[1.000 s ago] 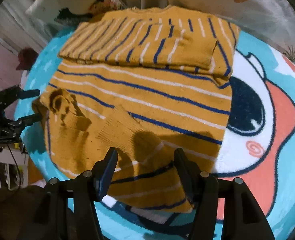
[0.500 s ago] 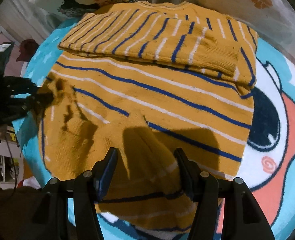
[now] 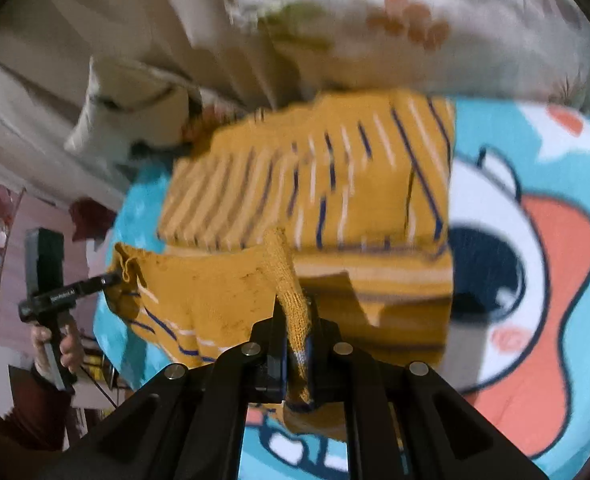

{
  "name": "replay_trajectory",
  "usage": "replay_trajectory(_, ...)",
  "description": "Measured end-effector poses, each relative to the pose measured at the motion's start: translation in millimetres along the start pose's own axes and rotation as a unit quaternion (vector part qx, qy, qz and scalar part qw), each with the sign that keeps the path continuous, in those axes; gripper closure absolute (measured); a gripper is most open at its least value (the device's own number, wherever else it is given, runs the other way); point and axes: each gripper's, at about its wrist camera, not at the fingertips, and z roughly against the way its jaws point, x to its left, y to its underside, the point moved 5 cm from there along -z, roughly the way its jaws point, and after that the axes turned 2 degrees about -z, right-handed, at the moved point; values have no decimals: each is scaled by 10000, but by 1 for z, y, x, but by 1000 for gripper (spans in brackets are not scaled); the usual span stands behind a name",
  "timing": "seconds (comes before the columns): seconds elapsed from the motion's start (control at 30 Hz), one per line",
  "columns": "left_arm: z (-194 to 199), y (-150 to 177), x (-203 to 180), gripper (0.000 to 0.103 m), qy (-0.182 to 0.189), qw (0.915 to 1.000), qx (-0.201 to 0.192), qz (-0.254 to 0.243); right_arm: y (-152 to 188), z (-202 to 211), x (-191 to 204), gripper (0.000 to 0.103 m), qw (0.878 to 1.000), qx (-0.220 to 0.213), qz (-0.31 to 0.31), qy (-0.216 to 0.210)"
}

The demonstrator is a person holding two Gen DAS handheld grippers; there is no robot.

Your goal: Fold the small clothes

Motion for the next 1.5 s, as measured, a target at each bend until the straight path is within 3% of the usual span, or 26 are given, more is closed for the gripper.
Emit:
replay_trajectory(0.23, -27, -53, 12, 94, -304, 9994, -134, -74, -64, -16, 18, 96, 9988, -389, 72, 288)
replay_trajectory(0.57, -51, -105, 37, 94, -486, 9985, -206, 115, -132, -67, 2, 96, 9962, -418, -259, 714)
replay_trajectory(0.8, -59, -128, 59, 94, -641, 9965, -370, 382, -153, -96, -24, 96, 9923, -325, -671, 986)
replay_trajectory(1.1, -72, -111, 75, 94, -800, 9957, -287, 366, -144, -137, -54, 95, 9869, -9, -1037, 1239)
replay_trajectory(1.17, -70, -108, 76, 88, -787, 9956, -313, 409, -145, -137, -58, 95, 9865, -57, -1139, 1173)
replay_trajectory(1.23, -65, -105, 76, 68, -813, 9949, -382, 468, -147, -137, -59, 95, 9864, -60, -1130, 1189)
replay_trajectory(1.3, -58, -101, 77, 58, -860, 9938, -463, 539, -148, -133, -58, 93, 9869, -28, -1003, 1264)
replay_trajectory(1.4, -48, -94, 77, 57, -839, 9935, -488, 593, -154, -119, -50, 83, 9862, -165, -832, 1421)
replay_trajectory(1.5, -39, -84, 73, 54, -1073, 9918, -492, 487, -161, -93, -46, 75, 9850, -475, -867, 1414)
